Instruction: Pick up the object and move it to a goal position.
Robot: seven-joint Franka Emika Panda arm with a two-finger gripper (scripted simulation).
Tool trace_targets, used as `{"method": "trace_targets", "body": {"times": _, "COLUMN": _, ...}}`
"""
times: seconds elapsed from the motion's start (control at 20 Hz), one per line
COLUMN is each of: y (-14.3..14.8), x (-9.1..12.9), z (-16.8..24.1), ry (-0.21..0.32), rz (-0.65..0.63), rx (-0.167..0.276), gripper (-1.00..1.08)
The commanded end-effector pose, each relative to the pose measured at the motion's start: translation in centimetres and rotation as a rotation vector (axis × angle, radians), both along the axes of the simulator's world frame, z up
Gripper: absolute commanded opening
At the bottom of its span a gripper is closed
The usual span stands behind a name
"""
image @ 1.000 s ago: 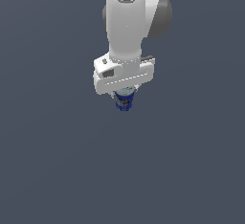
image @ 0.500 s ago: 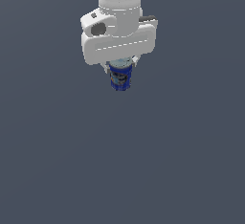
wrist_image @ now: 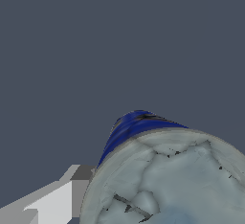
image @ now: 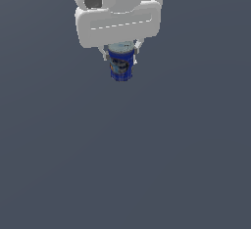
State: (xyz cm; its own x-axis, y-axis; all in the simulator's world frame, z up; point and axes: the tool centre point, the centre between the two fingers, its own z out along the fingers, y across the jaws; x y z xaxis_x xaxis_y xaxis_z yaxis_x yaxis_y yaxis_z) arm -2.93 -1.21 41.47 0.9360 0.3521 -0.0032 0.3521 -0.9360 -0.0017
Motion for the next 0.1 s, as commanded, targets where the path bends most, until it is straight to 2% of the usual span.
{"method": "trace_targets", "body": {"times": 0.0, "y": -0.05, "x": 0.01, "z": 0.59, "ry": -0.003, "rz": 0.000, "rx": 0.000, "gripper": -1.00}}
{"method": "trace_targets", "body": {"times": 0.05, "y": -0.05, "x": 0.01, "z": 0.61, "ry": -0.003, "rz": 0.000, "rx": 0.000, "gripper": -1.00}}
